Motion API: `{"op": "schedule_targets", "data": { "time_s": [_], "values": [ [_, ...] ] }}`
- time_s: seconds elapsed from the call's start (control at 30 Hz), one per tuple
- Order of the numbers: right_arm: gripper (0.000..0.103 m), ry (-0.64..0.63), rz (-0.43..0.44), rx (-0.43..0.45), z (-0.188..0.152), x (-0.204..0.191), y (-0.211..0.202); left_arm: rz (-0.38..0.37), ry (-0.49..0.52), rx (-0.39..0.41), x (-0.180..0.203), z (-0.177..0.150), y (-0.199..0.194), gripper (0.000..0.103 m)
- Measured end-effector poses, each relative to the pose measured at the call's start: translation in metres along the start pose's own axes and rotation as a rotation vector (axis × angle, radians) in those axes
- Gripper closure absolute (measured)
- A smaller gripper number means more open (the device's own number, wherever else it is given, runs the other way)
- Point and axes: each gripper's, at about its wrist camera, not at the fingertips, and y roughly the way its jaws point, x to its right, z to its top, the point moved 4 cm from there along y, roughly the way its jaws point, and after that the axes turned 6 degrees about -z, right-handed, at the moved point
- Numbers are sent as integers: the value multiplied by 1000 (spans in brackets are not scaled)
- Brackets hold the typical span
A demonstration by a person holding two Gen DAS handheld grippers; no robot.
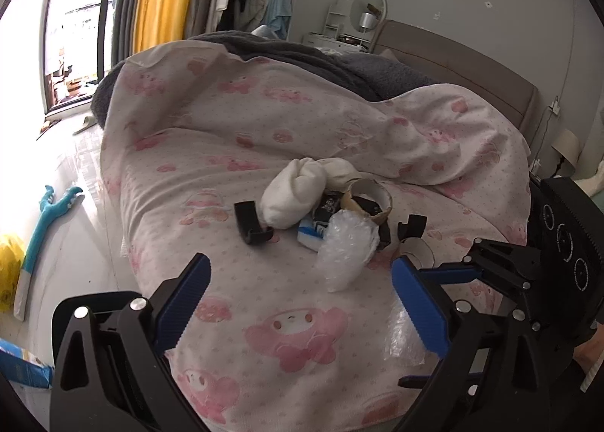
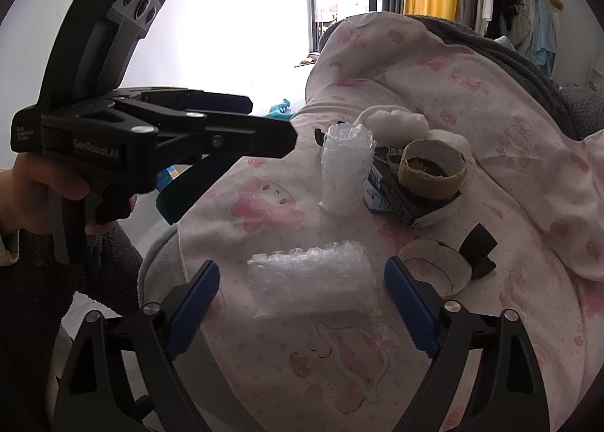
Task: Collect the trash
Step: 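Grasp the bubble wrap with the right tool while the left tool grasps the clear plastic bag, then carry both items over the teal bin and open the left tool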
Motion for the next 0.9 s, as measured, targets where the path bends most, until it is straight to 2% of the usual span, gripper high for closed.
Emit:
{"op": "schedule_targets", "data": {
  "time_s": [0.1, 0.3, 0.43, 0.57, 0.63, 0.8, 0.9],
  "values": [
    [20, -10, -1, -24, -3, -1, 6, -24, 8, -11, 3, 1, 9, 15],
    [28, -19, -16, -58, -8, 0, 17, -39, 12, -39, 5, 3, 28, 16],
    [36, 0, -11, -51, -7, 3, 16, -87, 22, -55, 10, 3, 37, 23],
    [39, 5, -15, -46, -6, 4, 16, -79, 37, -65, 13, 3, 46, 26],
    [39, 6, -16, -44, -5, 4, 17, -78, 19, -74, 11, 3, 50, 38],
    [40, 24, -15, -9, -1, 6, 9, -119, 8, -67, 9, 7, 52, 50],
    [40, 43, -15, 17, 1, 7, 3, -133, 22, -64, 8, 10, 52, 67]
  ]
}}
